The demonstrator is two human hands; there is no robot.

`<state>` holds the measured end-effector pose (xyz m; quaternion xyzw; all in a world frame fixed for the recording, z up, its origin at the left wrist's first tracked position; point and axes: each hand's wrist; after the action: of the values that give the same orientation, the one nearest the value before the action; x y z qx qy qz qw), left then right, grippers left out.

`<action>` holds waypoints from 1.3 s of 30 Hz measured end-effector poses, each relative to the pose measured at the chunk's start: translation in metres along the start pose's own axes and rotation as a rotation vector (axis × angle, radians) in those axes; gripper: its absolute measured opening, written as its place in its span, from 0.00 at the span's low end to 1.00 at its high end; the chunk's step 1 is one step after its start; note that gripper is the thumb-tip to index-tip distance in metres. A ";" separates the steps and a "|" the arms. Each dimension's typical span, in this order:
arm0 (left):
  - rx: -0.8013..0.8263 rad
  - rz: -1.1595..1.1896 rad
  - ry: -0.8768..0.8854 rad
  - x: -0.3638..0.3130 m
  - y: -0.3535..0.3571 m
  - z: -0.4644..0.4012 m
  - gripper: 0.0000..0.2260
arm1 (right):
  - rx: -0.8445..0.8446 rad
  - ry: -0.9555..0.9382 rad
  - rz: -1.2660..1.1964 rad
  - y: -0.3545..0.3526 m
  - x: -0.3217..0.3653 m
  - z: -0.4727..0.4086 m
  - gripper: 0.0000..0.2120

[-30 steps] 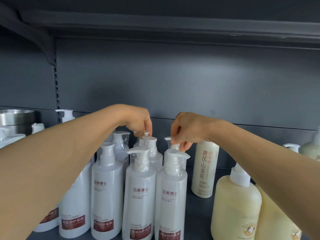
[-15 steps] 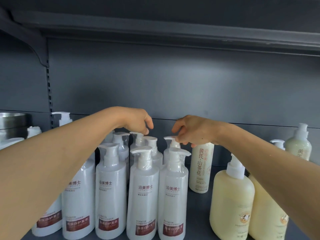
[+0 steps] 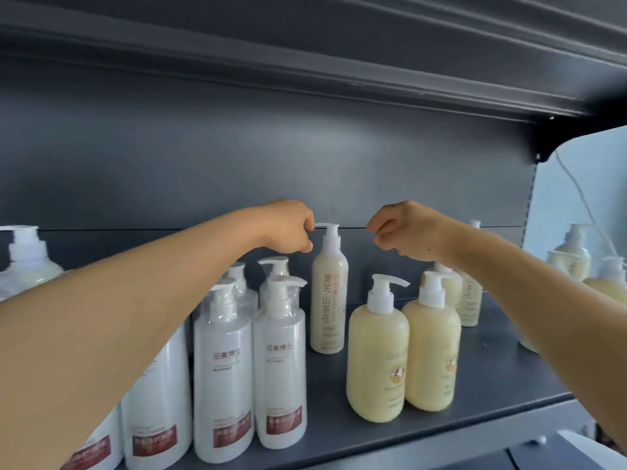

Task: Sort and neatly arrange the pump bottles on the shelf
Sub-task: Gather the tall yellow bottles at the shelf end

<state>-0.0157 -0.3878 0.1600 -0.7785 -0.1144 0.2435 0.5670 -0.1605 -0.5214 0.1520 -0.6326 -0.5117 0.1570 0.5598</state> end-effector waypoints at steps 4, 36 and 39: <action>-0.022 -0.031 -0.022 -0.014 0.008 -0.015 0.21 | -0.009 0.014 0.012 -0.007 -0.018 -0.003 0.13; 0.031 -0.136 -0.386 -0.007 0.019 -0.038 0.24 | 0.547 -0.331 -0.412 0.093 -0.051 -0.099 0.17; 0.016 -0.116 -0.408 -0.003 0.018 -0.032 0.23 | 0.521 -0.345 -0.395 0.092 -0.051 -0.099 0.17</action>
<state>-0.0038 -0.4216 0.1517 -0.7008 -0.2695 0.3640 0.5512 -0.0623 -0.6034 0.0849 -0.3223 -0.6536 0.2752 0.6271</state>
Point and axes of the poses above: each hand's wrist, its own z-axis away from the middle knuckle, its own y-axis out of the palm, x = y × z, and after that the axes turned 6 degrees about z, right-handed
